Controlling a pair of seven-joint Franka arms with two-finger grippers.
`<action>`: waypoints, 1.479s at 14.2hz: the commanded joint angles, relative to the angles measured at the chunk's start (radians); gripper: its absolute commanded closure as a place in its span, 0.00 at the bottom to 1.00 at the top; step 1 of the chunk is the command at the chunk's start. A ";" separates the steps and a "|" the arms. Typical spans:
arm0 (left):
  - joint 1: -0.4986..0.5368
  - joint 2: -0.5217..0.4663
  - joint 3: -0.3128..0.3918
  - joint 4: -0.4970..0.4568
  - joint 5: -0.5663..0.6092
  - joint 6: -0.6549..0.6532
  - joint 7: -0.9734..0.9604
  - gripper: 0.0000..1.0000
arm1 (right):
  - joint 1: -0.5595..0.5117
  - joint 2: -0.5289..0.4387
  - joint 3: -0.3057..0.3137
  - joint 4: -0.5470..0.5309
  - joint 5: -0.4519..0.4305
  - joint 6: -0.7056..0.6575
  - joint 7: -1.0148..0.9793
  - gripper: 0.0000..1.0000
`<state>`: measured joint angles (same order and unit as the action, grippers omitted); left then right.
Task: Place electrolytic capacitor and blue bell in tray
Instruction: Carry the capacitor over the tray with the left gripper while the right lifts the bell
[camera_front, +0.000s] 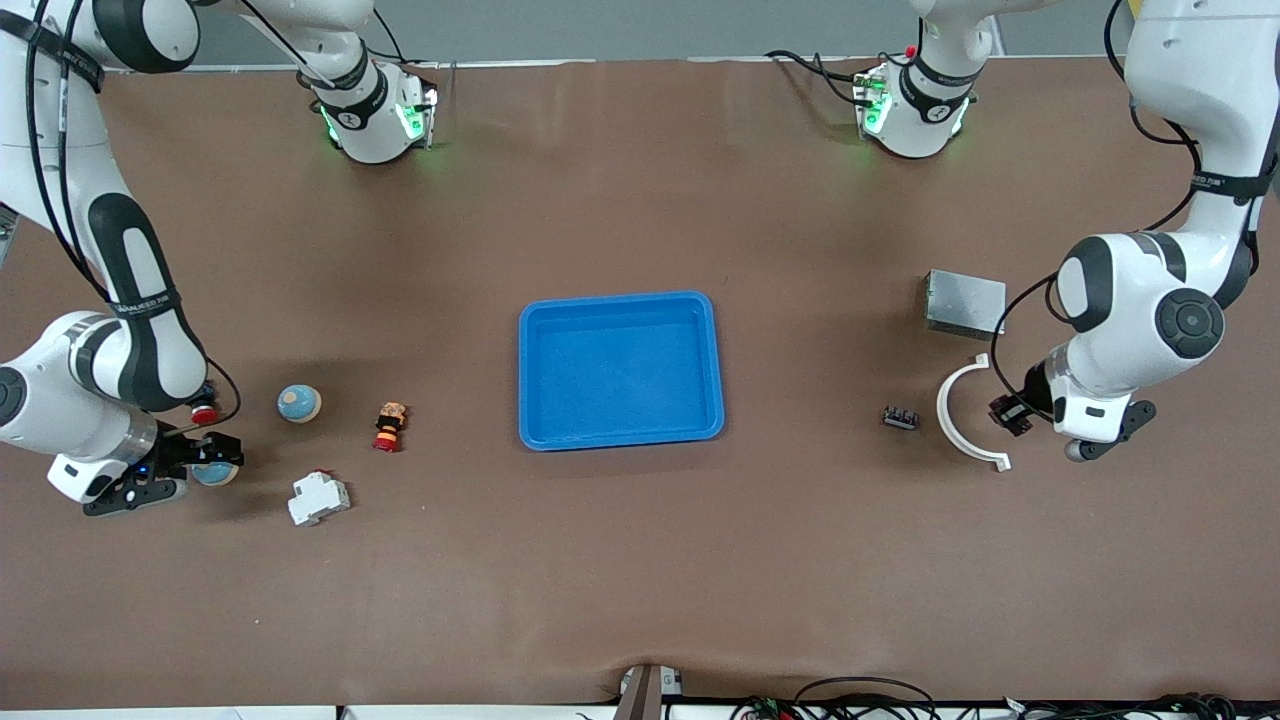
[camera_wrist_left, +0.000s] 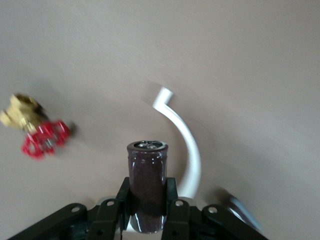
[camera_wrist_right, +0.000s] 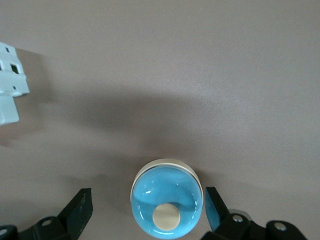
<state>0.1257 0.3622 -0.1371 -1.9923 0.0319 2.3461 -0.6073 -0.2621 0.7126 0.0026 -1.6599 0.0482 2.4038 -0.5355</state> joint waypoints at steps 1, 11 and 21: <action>-0.008 -0.008 -0.109 0.029 -0.006 -0.042 -0.209 1.00 | -0.032 0.025 0.016 0.019 -0.013 0.008 -0.011 0.00; -0.368 0.165 -0.217 0.214 0.006 -0.034 -0.958 1.00 | -0.042 0.031 0.017 0.018 -0.002 0.015 -0.017 1.00; -0.609 0.339 -0.207 0.294 0.069 0.012 -1.197 0.00 | 0.121 -0.299 0.028 0.040 0.010 -0.443 0.414 1.00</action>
<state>-0.4701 0.6743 -0.3533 -1.7330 0.0664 2.3516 -1.7762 -0.1867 0.5408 0.0314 -1.5634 0.0522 2.0433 -0.2461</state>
